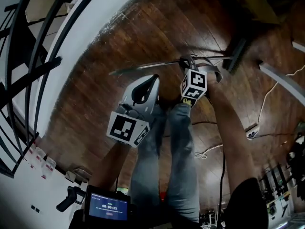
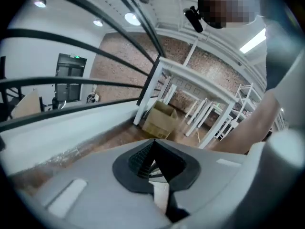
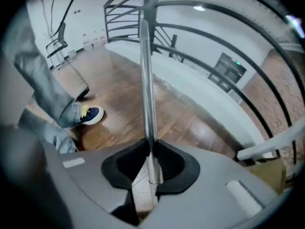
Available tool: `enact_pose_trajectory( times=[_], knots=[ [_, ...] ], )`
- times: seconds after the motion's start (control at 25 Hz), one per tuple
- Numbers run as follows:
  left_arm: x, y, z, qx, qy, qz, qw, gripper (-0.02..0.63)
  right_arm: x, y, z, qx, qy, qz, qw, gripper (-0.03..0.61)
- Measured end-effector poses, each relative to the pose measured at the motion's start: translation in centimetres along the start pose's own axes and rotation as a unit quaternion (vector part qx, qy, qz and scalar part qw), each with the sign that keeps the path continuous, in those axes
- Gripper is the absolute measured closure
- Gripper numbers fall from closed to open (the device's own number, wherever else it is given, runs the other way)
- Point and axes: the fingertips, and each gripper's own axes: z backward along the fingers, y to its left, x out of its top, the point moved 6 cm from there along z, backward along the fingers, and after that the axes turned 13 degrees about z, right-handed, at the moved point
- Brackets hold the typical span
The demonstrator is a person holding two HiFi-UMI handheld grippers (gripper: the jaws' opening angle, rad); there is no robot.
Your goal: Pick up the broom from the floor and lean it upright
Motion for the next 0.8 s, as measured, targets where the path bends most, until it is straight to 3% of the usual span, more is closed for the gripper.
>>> enact_pose_trajectory(
  times=[0.16,0.28,0.48,0.64,0.8],
  knots=[
    [7.0,-7.2,2.4,-0.044,-0.008,-0.044,0.998,0.601,0.5,-4.8,9.3,-0.065,-0.031,-0.142,0.987,0.502],
    [10.4,-10.3,2.7,-0.073,-0.002,-0.078,0.9943,0.601,-0.9,-7.6,15.0,-0.125,-0.065,-0.251,0.958,0.502],
    [13.1,-13.4,1.6,-0.113,0.012,-0.122,0.986,0.601,-4.9,-8.0,22.6,-0.249,-0.107,-0.411,0.871,0.501],
    [12.4,-16.2,0.1,-0.127,0.031,-0.133,0.9824,0.601,-7.4,-5.3,27.1,-0.302,-0.12,-0.489,0.81,0.5],
    [11.3,-22.2,-4.7,-0.169,0.063,-0.161,0.9703,0.601,-13.3,-2.3,31.0,-0.345,-0.121,-0.581,0.727,0.499]
  ],
)
